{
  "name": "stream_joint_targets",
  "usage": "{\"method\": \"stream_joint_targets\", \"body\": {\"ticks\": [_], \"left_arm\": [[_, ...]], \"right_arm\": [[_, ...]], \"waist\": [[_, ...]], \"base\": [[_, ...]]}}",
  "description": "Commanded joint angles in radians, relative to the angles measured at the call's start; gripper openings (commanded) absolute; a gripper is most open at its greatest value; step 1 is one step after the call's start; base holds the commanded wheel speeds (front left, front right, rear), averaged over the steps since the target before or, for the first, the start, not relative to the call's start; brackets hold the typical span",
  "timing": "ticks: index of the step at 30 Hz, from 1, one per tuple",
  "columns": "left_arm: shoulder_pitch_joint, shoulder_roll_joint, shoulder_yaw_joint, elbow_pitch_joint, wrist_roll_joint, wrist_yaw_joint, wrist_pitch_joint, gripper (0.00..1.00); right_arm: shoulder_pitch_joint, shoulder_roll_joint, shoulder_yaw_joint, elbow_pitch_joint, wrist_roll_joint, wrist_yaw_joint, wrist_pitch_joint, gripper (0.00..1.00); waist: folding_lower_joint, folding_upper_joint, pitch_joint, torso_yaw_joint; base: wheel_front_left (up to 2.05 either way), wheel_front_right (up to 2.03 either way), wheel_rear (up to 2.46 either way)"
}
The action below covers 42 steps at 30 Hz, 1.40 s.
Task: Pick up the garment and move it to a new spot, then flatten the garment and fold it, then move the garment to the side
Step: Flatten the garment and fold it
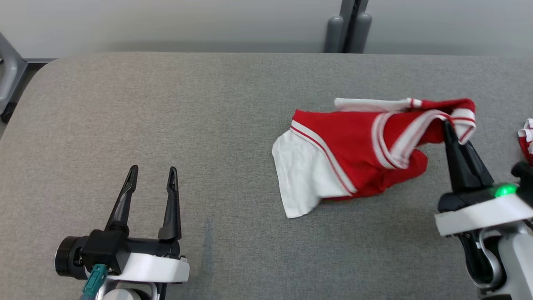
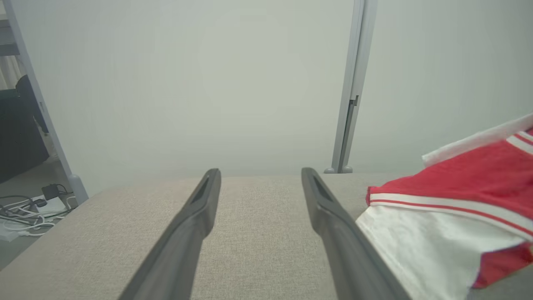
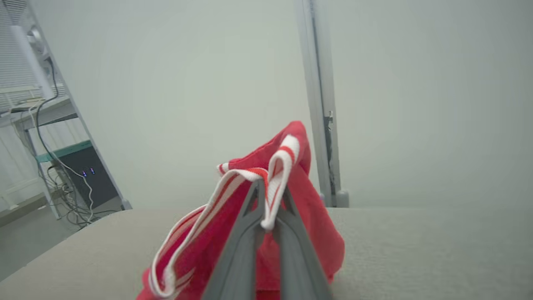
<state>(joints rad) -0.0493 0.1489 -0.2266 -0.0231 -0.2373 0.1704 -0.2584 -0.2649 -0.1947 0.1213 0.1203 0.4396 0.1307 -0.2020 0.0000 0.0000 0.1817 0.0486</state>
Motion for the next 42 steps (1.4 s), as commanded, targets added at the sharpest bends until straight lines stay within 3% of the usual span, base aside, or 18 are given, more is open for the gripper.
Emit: {"method": "stream_joint_targets", "body": {"ticks": [1,9,15,17,18,28,42], "left_arm": [[-0.015,0.009,0.003,-0.003,0.006,0.007,0.0,1.0],[-0.023,0.016,-0.001,-0.019,0.014,0.018,0.014,1.0],[-0.012,0.02,-0.002,-0.028,0.013,0.027,0.02,1.0],[-0.007,0.024,0.0,-0.03,0.012,0.03,0.025,1.0],[-0.003,0.026,0.001,-0.031,0.014,0.034,0.027,1.0],[0.062,0.037,0.015,-0.037,-0.003,0.058,0.036,1.0],[0.184,0.064,0.018,-0.069,-0.019,0.078,0.068,1.0]], "right_arm": [[0.018,0.001,-0.014,0.009,0.001,0.0,0.004,0.0],[0.188,0.043,-0.211,0.125,0.024,0.0,-0.009,0.0],[0.172,0.036,-0.197,0.27,0.038,0.0,-0.021,0.0],[0.161,0.026,-0.169,0.291,0.032,0.0,-0.023,0.71],[0.156,0.019,-0.165,0.293,0.024,0.0,-0.029,1.0],[0.174,-0.012,-0.144,0.174,-0.092,0.0,-0.028,1.0],[0.304,0.046,-0.127,-0.109,-0.236,0.0,0.121,1.0]], "waist": [[0.0,0.0,0.011,-0.014],[0.0,0.0,0.034,-0.047],[0.0,0.0,0.032,-0.064],[0.0,0.0,0.027,-0.07],[0.0,0.0,0.023,-0.073],[0.0,0.0,-0.052,-0.106],[0.0,0.0,-0.137,-0.13]], "base": [[0.0,0.0,0.0],[0.0,0.0,0.0],[0.0,0.0,0.0],[0.0,0.0,0.0],[0.0,0.0,0.0],[0.0,0.0,0.0],[0.0,0.0,0.0]]}}
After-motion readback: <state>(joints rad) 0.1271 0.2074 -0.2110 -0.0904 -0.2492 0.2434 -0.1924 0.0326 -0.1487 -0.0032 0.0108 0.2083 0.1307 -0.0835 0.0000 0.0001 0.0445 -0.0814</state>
